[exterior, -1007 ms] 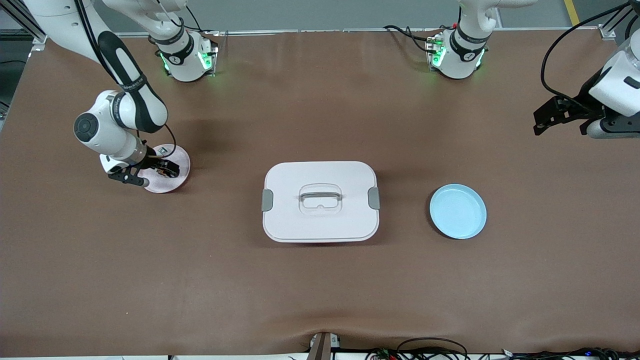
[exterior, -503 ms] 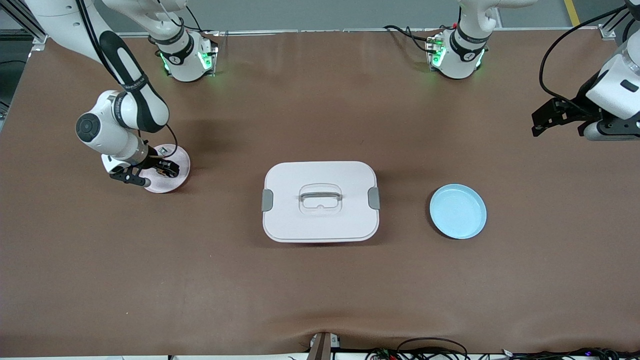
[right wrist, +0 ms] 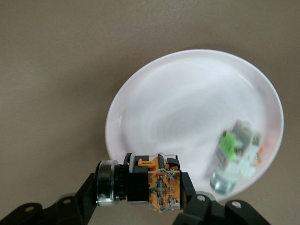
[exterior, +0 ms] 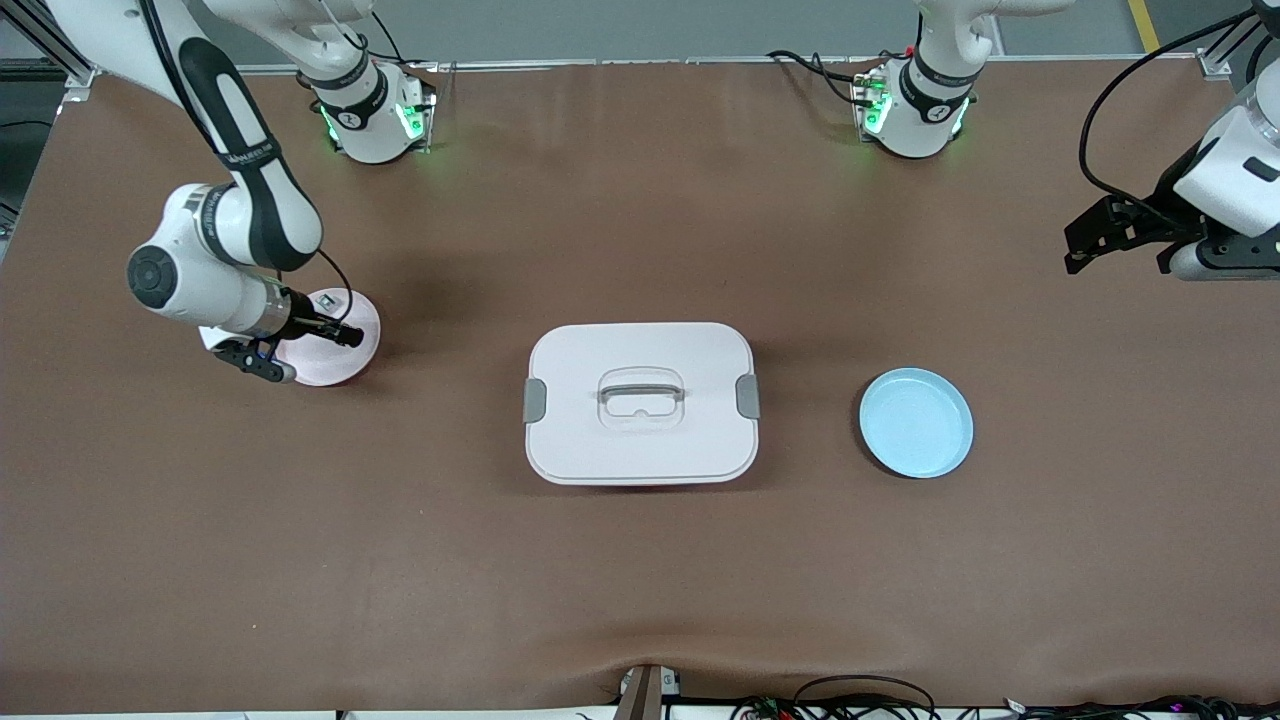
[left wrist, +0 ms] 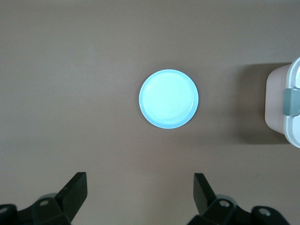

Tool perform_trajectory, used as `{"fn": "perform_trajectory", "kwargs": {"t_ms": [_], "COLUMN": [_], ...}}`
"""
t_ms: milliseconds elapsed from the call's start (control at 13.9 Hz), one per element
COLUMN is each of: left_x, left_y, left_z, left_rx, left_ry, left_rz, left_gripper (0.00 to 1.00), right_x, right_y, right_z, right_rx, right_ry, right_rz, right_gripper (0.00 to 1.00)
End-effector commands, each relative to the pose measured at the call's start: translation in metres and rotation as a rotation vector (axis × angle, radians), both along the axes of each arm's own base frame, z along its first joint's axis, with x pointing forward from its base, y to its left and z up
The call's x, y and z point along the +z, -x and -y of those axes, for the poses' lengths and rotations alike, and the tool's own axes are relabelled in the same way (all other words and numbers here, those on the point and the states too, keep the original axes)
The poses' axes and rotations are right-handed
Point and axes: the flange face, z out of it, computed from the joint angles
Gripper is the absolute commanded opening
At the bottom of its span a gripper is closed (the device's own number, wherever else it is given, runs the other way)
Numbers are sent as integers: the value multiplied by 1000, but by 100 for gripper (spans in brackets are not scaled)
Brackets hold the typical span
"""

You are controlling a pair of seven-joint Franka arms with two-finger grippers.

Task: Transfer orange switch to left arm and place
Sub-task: 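Close the right gripper on the orange switch and lift it, then carry the switch over the box while the left gripper approaches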

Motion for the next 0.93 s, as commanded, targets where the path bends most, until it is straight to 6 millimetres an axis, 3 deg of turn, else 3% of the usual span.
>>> {"fn": "perform_trajectory", "kwargs": {"t_ms": [0, 144, 431, 863], "left_x": [12, 13, 8, 0], "left_y": [1, 0, -6, -8], "left_z": [4, 6, 5, 4], "left_rx": [-17, -12, -8, -18], "left_ry": [2, 18, 21, 17], "left_rz": [25, 26, 20, -1], "left_gripper": [100, 100, 100, 100], "right_x": [53, 85, 124, 190], "right_y": [-28, -39, -54, -68], "right_z": [-12, -22, -63, -189], "right_rx": [-117, -200, -329, -536], "right_ry": [-41, -97, -143, -152], "right_rz": [-66, -106, -132, -139], "right_gripper": [0, 0, 0, 0]}}
